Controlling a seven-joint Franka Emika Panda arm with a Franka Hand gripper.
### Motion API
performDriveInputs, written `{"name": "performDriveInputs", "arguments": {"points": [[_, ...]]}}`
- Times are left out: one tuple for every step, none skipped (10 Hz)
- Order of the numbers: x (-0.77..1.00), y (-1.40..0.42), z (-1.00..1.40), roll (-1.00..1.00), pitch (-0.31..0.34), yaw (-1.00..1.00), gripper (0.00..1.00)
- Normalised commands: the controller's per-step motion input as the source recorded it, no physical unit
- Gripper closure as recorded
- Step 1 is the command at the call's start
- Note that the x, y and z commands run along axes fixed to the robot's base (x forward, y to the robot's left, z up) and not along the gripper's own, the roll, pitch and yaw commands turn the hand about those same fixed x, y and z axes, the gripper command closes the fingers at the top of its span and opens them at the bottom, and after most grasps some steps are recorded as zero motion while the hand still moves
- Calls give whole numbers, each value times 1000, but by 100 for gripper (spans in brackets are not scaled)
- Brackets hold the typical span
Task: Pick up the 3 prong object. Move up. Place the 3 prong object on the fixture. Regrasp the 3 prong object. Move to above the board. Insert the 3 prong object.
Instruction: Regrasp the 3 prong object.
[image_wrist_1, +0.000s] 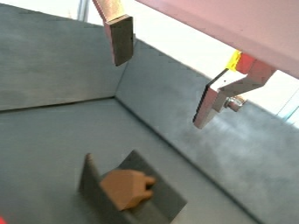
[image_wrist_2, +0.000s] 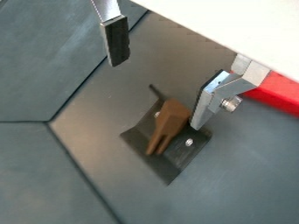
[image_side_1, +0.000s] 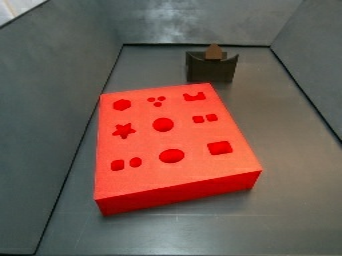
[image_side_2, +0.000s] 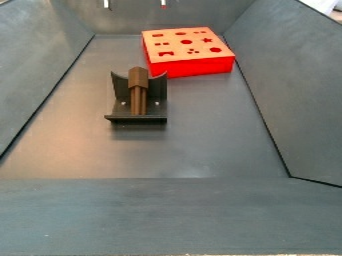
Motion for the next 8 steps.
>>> {"name": "performDriveInputs", "arguments": {"points": [[119, -43, -20, 1000, 182, 83, 0], [125, -46, -24, 1000, 198, 99, 0], [138, -45, -25, 1000, 233, 143, 0], [157, -51, -28, 958, 256, 202, 0], [176, -53, -28, 785, 228, 227, 0], [192, -54, -29, 671, 204, 240, 0], [223, -54, -29, 443, 157, 259, 0], [243, -48, -21, 299, 124, 263, 0]]}}
